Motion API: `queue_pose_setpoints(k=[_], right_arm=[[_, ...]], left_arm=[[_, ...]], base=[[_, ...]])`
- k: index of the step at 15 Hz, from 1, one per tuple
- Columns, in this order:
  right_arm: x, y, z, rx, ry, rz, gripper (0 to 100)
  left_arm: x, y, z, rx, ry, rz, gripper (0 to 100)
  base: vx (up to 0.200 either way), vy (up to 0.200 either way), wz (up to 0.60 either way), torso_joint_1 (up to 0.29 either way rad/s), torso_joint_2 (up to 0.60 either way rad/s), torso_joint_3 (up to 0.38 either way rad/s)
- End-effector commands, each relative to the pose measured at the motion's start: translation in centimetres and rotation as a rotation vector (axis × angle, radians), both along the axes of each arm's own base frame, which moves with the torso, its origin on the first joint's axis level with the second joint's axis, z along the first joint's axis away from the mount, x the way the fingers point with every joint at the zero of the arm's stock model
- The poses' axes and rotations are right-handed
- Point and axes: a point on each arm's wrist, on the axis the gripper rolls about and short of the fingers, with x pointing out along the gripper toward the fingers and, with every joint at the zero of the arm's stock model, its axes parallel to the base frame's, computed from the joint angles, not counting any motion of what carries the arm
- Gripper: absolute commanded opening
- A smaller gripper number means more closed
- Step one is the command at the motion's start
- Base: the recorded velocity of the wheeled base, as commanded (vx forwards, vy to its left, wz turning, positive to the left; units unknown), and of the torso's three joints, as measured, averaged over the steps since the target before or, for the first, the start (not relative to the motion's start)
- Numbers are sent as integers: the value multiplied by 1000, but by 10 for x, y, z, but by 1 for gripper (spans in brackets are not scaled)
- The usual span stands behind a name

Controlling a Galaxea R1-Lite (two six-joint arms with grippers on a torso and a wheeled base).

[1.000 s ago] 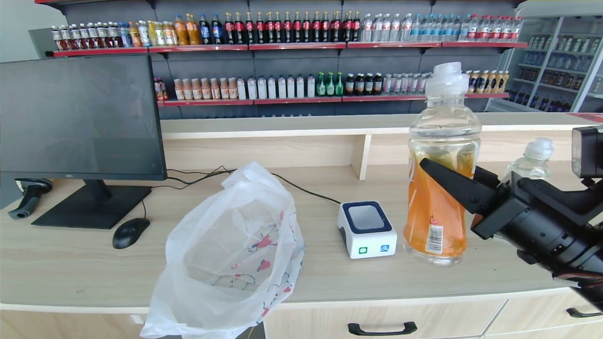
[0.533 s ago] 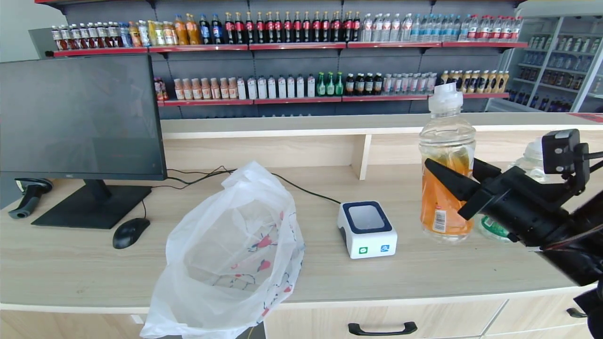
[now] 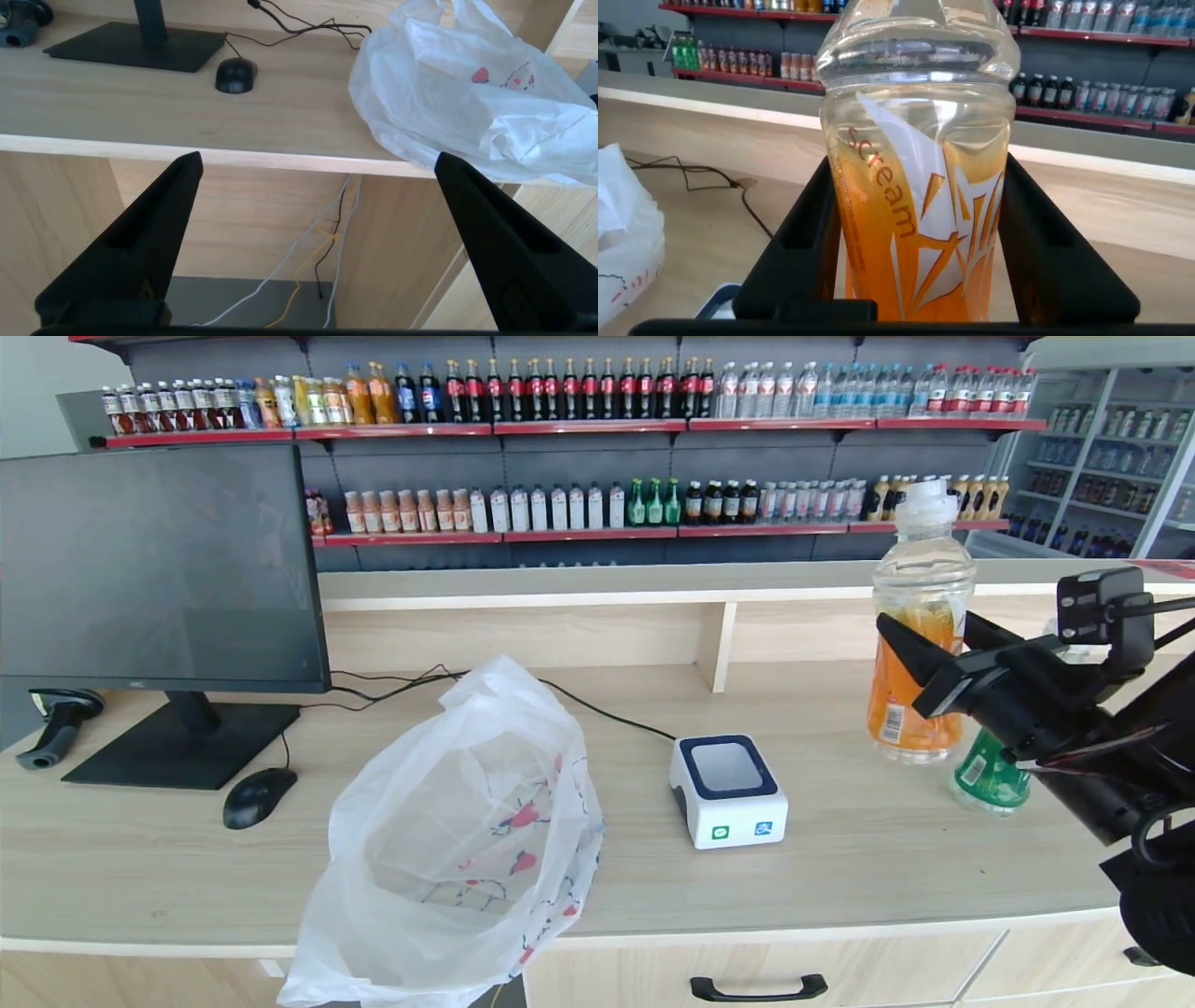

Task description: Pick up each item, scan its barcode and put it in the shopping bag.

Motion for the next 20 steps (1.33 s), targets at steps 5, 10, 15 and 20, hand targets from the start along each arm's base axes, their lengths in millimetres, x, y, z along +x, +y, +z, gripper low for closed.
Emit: queue_pose_setpoints(k=[5, 10, 15, 20], right_arm=[[2, 0, -5, 1, 18, -1, 0], [0, 0, -4, 6, 16, 1, 0], [-2, 0, 0, 8, 3, 1, 0], [-2, 0, 2, 11, -4, 3, 0]], left_arm=[[0, 0, 0, 1, -1, 1, 100], [0, 0, 0, 0, -1, 0, 100], [0, 0, 0, 0, -1, 1, 100], [0, 0, 0, -2, -1, 0, 100]], base=[[0, 0, 0, 0, 0, 0], [0, 120, 0, 0, 1, 4], [0, 200, 0, 4, 4, 2], [0, 200, 0, -1, 4, 3]])
